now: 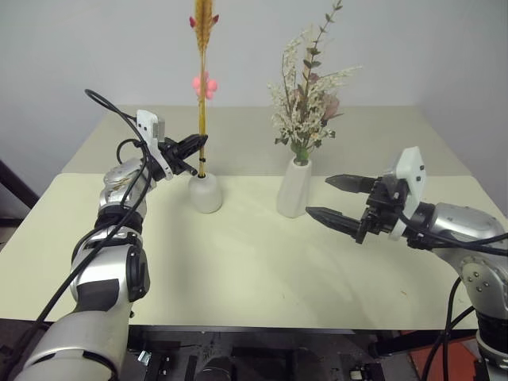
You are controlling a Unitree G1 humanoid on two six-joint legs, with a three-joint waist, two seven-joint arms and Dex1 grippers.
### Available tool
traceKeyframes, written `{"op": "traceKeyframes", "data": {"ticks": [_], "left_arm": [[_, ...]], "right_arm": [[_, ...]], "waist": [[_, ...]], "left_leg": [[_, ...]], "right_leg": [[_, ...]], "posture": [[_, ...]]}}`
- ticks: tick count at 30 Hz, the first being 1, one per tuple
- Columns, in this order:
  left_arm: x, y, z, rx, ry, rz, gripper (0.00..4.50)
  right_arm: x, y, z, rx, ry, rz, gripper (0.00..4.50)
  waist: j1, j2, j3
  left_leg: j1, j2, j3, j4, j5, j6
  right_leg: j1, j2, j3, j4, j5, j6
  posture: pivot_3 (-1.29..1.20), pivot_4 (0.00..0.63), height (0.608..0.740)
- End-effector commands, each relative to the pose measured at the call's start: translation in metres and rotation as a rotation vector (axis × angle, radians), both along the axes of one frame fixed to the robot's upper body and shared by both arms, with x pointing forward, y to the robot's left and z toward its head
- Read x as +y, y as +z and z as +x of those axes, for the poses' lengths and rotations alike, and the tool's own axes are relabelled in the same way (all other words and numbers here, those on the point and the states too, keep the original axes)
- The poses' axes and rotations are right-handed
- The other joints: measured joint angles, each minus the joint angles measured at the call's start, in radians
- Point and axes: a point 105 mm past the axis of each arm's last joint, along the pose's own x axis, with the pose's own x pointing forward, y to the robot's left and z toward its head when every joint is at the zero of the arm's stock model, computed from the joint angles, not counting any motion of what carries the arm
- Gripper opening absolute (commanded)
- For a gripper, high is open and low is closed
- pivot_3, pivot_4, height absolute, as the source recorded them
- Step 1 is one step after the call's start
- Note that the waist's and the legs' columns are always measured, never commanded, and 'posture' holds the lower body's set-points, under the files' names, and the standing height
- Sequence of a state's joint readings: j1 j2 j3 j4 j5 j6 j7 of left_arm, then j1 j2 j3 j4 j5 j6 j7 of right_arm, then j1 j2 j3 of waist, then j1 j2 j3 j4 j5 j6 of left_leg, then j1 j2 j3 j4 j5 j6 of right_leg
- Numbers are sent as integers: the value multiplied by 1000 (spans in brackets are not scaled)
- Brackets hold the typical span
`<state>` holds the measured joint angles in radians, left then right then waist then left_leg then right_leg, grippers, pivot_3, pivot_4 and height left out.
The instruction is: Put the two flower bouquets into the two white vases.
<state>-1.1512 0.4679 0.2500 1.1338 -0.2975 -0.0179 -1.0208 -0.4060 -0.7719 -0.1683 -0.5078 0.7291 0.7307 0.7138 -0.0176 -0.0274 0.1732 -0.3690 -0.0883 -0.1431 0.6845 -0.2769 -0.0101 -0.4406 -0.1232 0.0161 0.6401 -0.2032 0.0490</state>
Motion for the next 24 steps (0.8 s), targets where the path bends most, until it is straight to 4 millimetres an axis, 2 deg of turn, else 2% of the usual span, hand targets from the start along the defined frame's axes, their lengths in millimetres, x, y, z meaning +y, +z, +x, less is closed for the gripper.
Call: {"op": "traceKeyframes", "data": {"ticks": [1,19,24], "left_arm": [[1,5,-1,-17,-6,8,14],[0,1,-2,-10,-13,1,14],[3,-9,0,15,16,29,14]], "right_arm": [[0,9,-5,-46,0,-2,4500],[1,9,-4,-47,1,2,4500],[1,8,-4,-47,1,2,4500]], "waist": [[0,0,0],[0,0,0],[0,0,0]], "left_leg": [[0,0,0,0,0,0],[0,0,0,0,0,0],[0,0,0,0,0,0]], "right_leg": [[0,0,0,0,0,0],[0,0,0,0,0,0],[0,0,0,0,0,0]], "posture": [[0,150,740],[0,150,740],[0,150,740]]}}
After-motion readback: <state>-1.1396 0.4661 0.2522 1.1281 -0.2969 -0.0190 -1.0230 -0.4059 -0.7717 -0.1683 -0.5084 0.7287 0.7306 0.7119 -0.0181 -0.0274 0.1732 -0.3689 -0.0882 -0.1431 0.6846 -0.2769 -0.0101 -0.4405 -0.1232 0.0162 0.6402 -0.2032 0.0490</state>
